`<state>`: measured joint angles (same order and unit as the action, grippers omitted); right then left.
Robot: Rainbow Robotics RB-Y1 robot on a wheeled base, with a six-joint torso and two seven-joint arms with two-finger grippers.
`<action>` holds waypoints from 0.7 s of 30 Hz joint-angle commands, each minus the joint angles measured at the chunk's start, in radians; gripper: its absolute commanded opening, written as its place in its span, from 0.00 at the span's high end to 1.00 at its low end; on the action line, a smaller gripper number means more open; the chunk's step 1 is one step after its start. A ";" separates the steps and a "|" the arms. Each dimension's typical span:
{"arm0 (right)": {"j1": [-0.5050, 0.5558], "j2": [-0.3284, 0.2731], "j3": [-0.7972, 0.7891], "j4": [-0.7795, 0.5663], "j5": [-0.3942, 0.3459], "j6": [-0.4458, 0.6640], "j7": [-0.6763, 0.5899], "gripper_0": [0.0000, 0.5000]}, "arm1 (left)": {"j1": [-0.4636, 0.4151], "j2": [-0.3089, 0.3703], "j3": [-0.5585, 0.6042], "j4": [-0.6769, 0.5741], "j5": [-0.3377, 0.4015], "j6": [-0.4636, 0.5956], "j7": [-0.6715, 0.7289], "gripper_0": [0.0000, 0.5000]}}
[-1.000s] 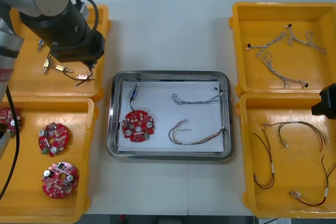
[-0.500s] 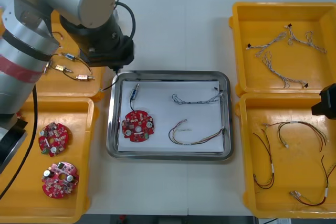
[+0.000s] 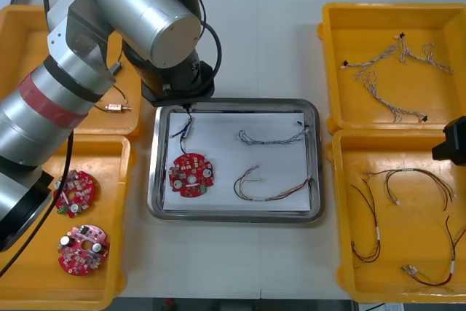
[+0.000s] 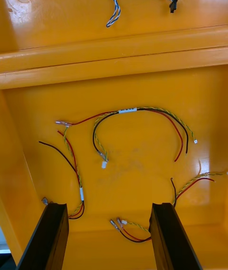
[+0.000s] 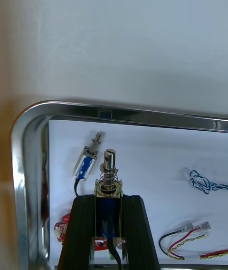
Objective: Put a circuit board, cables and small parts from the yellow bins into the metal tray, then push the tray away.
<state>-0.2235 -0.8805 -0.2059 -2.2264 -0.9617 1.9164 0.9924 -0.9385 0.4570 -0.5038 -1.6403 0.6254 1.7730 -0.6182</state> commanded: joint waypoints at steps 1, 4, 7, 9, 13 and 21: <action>0.009 -0.041 -0.032 -0.027 -0.008 0.003 -0.029 0.00 | -0.063 -0.020 -0.071 -0.041 -0.012 -0.046 0.081 1.00; 0.009 -0.041 -0.032 -0.027 -0.008 0.003 -0.029 0.00 | -0.063 -0.020 -0.099 -0.046 -0.013 -0.061 0.091 1.00; 0.009 -0.041 -0.032 -0.027 -0.008 0.003 -0.029 0.00 | -0.060 -0.020 -0.127 -0.047 -0.018 -0.076 0.103 1.00; 0.009 -0.041 -0.032 -0.027 -0.008 0.003 -0.029 0.00 | -0.059 -0.021 -0.144 -0.047 -0.021 -0.086 0.112 1.00; 0.009 -0.041 -0.032 -0.027 -0.008 0.003 -0.029 0.00 | -0.040 -0.021 -0.171 -0.052 -0.035 -0.112 0.124 1.00; 0.009 -0.041 -0.032 -0.027 -0.008 0.003 -0.029 0.00 | 0.003 -0.021 -0.213 -0.053 -0.069 -0.155 0.129 1.00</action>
<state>-0.2234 -0.8805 -0.2060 -2.2264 -0.9617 1.9164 0.9924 -0.9426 0.4569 -0.6955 -1.6536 0.5764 1.6372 -0.5496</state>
